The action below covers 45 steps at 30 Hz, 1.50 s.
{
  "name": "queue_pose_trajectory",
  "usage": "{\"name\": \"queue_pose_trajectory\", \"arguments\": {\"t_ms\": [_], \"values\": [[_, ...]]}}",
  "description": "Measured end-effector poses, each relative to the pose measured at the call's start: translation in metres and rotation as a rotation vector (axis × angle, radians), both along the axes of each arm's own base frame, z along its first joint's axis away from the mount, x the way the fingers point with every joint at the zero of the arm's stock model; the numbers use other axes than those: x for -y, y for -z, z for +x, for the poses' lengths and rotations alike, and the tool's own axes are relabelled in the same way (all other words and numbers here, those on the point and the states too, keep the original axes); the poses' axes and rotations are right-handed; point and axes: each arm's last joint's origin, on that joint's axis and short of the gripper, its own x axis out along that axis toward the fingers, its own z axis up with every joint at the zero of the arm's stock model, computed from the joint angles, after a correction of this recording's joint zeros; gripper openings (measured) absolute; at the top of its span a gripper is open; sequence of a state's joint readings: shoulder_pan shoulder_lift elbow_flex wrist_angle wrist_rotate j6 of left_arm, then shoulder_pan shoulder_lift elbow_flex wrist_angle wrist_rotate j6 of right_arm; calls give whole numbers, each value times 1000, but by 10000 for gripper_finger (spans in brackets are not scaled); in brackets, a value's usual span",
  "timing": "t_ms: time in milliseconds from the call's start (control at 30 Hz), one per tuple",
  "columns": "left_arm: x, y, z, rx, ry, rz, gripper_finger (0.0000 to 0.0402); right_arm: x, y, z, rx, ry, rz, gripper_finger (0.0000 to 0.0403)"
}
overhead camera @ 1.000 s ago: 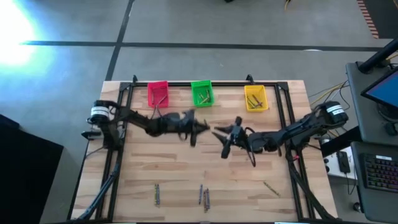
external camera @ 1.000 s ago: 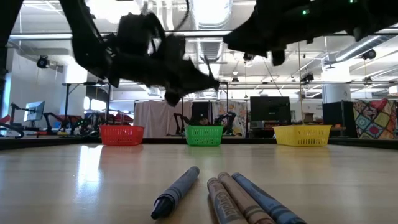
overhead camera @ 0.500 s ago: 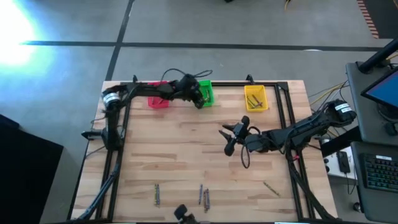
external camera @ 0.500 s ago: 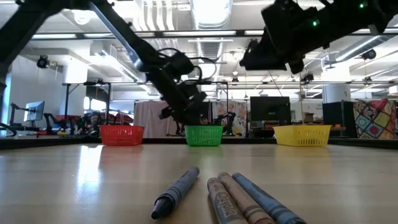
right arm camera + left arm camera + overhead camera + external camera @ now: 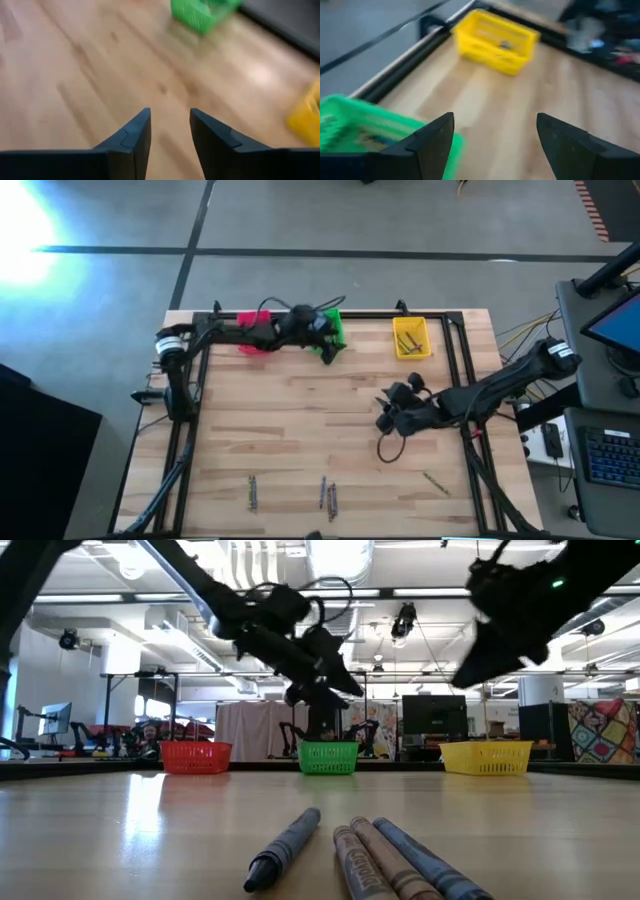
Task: Sort crayons
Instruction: Put the green crayon into the red basket
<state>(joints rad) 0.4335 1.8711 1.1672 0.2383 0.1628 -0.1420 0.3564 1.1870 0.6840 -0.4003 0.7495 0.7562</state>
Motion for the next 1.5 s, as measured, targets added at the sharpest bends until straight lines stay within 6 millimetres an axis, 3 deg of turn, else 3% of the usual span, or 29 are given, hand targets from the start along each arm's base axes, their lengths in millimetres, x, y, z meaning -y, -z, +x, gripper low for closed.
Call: {"name": "queue_pose_trajectory", "arguments": {"t_ms": [167, 300, 433, 600, 800, 1067, 1333, 1500], "values": [[44, 0, -30, 98, 113, 128, 265, -24, -8, -19, -91, 45, 126, 113], [85, 9, -60, 209, 223, 253, 265, -45, -11, -23, -183, -28, 276, 102], [121, 12, -90, 478, 293, 339, 265, -51, -21, -24, -319, -79, 423, 90], [149, 24, -114, 642, 355, 362, 265, -54, -34, -21, -280, -30, 504, 77], [159, 29, -113, 642, 355, 259, 265, -64, -29, -15, -304, 0, 558, 73], [159, 21, -117, 687, 341, 260, 258, -95, 8, -14, -507, 31, 589, 89], [158, 26, -110, 624, 350, 295, 244, -127, 31, -6, -650, 17, 597, 148], [158, 32, -96, 526, 365, 271, 244, -136, 37, 2, -728, 42, 585, 193]]}}
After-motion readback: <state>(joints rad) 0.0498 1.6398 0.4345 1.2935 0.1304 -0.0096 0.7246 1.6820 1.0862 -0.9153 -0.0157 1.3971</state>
